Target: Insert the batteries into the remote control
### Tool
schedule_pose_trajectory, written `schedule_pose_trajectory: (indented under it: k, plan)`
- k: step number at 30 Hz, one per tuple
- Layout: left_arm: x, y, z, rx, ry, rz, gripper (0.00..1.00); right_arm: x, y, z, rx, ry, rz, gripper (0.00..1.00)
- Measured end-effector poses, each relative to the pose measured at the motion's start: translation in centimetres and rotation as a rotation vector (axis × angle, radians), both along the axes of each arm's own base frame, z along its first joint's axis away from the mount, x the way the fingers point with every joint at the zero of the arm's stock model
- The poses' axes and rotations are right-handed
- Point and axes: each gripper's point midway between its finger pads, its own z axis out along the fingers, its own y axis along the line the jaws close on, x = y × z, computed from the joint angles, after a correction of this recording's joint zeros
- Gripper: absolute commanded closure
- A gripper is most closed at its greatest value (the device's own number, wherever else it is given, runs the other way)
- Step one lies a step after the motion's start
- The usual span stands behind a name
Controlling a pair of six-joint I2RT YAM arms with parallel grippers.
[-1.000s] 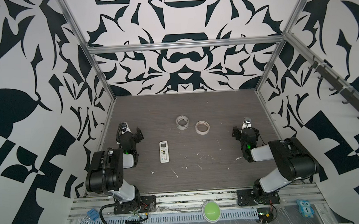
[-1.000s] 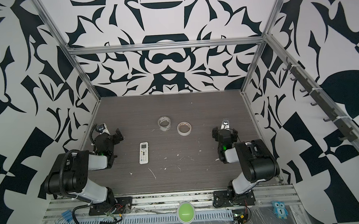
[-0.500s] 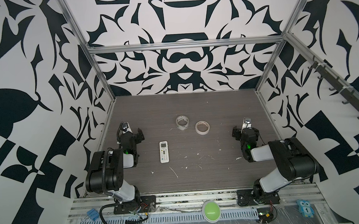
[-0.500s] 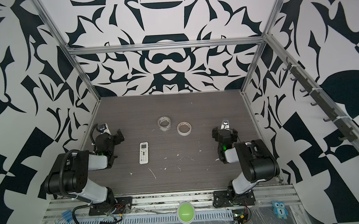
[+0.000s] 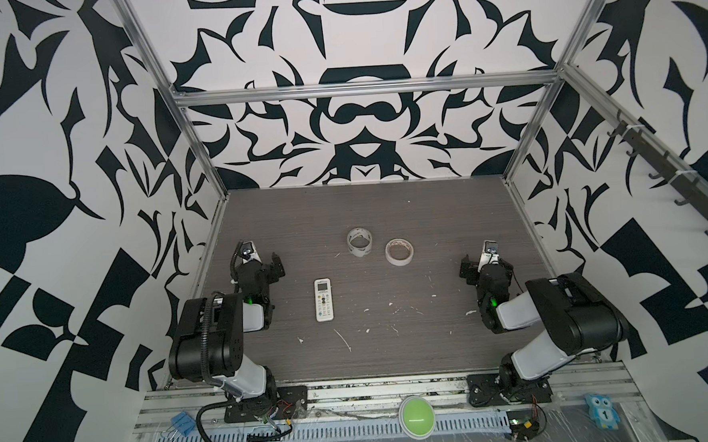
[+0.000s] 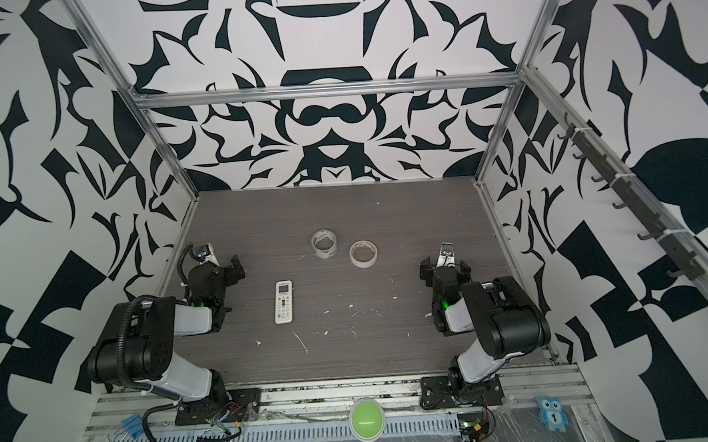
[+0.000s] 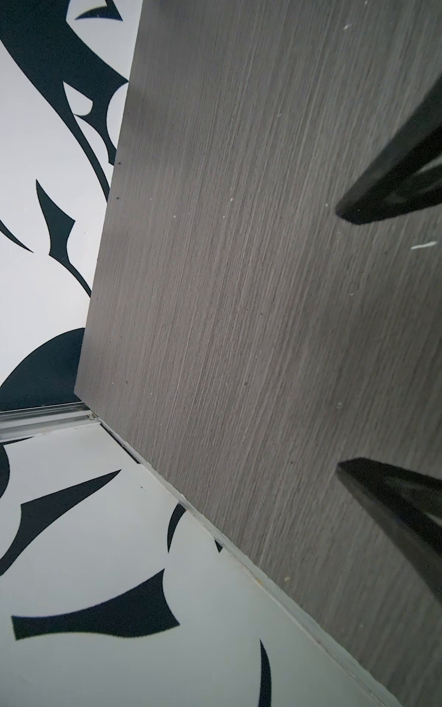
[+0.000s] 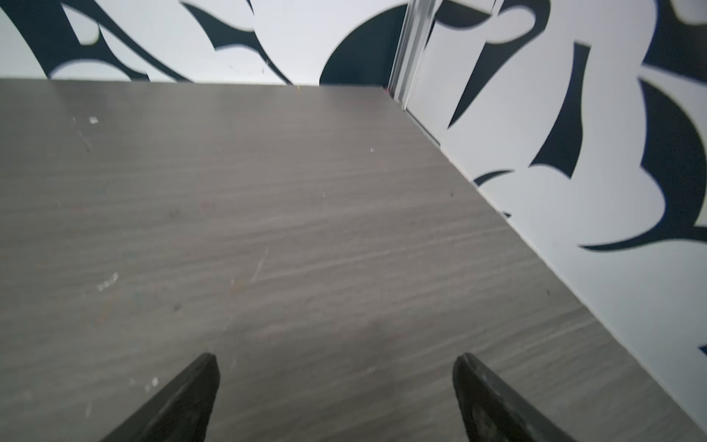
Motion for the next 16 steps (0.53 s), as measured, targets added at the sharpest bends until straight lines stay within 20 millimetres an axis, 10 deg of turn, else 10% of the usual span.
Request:
schedule_pose_trajectory:
  k: [16]
  plan:
    - [0.3,0.0,0.2,-0.001,-0.003,-0.003,0.01,2.9,0.6,1.8,-0.001,-0.010,0.007,0.01]
